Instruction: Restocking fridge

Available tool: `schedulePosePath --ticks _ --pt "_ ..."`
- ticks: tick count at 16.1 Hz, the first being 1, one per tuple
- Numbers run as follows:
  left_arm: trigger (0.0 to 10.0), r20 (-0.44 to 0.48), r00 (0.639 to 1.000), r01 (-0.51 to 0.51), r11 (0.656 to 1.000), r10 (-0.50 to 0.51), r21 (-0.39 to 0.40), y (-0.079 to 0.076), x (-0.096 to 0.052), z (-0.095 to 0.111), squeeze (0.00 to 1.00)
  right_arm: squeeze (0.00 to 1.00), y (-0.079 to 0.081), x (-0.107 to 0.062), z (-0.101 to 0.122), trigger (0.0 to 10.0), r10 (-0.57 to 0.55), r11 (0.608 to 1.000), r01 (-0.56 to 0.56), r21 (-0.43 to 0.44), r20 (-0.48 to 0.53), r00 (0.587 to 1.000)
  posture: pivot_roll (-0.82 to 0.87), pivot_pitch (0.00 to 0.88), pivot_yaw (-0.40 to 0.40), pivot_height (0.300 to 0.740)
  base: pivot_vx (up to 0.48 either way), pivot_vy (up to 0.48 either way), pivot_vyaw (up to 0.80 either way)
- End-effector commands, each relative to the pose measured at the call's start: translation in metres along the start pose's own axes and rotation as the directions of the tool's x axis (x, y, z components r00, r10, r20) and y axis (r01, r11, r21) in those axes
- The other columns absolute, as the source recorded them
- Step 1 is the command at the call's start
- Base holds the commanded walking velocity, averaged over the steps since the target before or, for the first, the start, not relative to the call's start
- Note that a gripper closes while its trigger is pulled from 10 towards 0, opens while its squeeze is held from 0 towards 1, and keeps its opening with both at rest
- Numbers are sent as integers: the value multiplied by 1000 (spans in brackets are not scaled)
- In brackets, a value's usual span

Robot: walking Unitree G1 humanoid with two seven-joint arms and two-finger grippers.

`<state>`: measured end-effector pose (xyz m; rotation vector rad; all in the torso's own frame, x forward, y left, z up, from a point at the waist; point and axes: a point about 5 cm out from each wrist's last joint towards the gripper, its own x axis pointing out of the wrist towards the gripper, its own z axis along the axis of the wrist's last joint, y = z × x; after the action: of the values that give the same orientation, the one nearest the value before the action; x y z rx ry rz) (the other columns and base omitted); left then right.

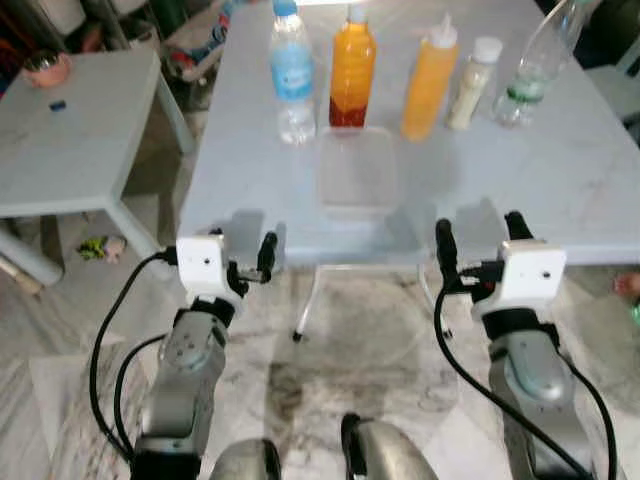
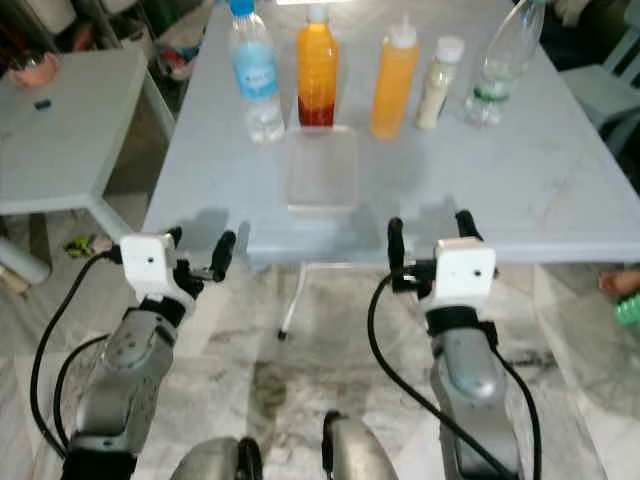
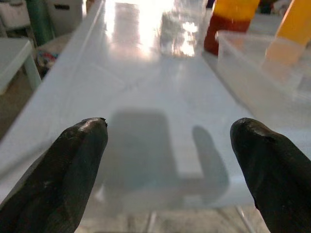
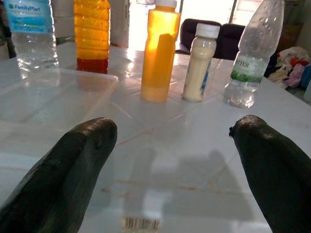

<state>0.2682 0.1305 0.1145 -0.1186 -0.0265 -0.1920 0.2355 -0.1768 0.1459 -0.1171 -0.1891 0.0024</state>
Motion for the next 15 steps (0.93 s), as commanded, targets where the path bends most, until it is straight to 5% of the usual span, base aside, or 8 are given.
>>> schedulePosePath --ticks 1,15 --pt "10000 12 1000 2 1000 -2 9 2 1 5 0 0 -2 -1 4 10000 -6 1000 6 -4 19 1000 -52 152 40 740 262 0 0" --pt "10000 -1 1000 -12 1000 12 22 3 1 3 0 0 -6 0 -3 10000 13 1000 -13 -3 -7 1000 -46 155 39 740 71 0 0"
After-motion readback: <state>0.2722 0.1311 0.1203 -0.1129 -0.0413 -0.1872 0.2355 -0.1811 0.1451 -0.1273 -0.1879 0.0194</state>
